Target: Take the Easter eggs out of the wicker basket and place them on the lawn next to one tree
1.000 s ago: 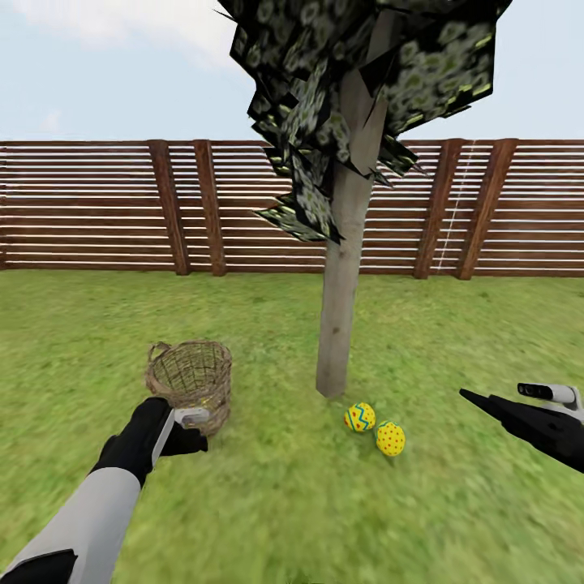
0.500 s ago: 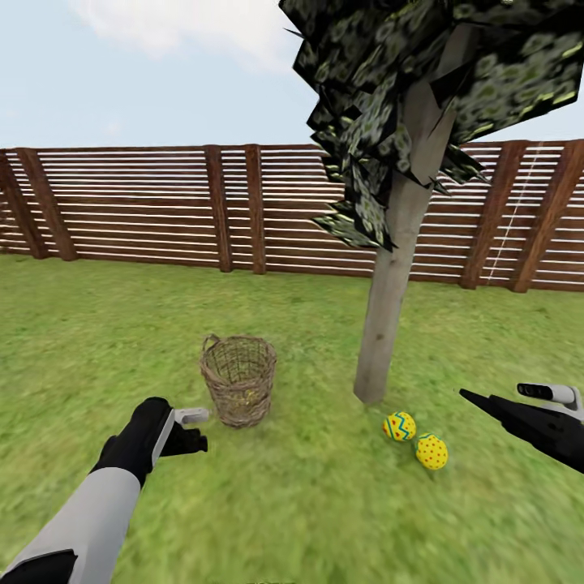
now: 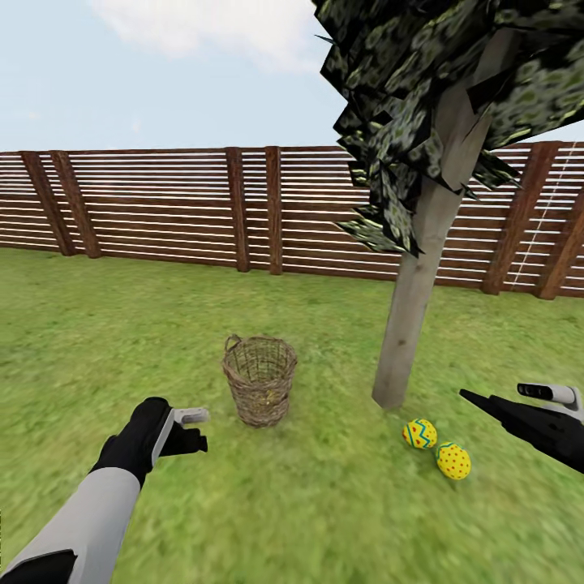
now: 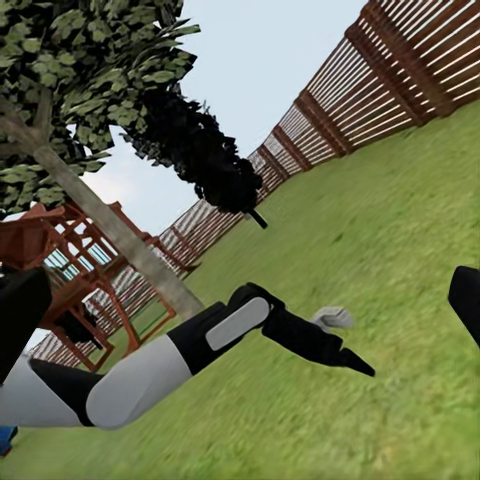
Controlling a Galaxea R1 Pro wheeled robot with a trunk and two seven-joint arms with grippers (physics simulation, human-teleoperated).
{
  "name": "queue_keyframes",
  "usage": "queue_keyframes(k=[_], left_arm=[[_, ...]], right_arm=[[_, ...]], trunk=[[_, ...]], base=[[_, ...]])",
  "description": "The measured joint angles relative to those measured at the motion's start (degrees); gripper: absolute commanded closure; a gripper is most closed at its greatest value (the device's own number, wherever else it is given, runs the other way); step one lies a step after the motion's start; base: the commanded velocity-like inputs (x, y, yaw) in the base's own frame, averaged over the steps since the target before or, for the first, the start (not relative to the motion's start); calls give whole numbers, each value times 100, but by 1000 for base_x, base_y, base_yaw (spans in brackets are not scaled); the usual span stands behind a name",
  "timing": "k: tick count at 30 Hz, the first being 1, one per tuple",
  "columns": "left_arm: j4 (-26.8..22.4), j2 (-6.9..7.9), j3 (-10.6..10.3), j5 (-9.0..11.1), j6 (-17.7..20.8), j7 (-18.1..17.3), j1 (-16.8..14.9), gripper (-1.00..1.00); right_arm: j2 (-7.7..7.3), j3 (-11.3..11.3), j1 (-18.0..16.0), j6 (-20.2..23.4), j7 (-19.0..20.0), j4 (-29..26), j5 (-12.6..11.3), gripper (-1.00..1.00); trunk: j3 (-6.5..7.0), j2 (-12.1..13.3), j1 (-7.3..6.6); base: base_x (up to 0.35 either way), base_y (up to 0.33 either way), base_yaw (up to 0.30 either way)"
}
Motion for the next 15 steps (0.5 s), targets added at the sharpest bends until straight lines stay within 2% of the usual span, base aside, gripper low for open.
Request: queue_keyframes(k=[6,11,14,15], left_arm=[[-46,10,1,7,1,5,-4,-100],[-54,61,7,25,2,5,-6,-100],[-56,78,6,113,2,5,-5,-100],[-57,90,4,196,2,5,-6,-100]], right_arm=[[1,-8,0,-1,19,14,-13,-100],[1,-9,0,-1,25,19,-18,-100],[1,-14,0,-1,28,20,-21,-100],[1,-17,0,-1,31,20,-25,-100]], trunk=[[0,0,0],[0,0,0],[0,0,0],[0,0,0]], base=[[-24,63,3],[-26,216,1],[-11,256,0],[-6,270,0]])
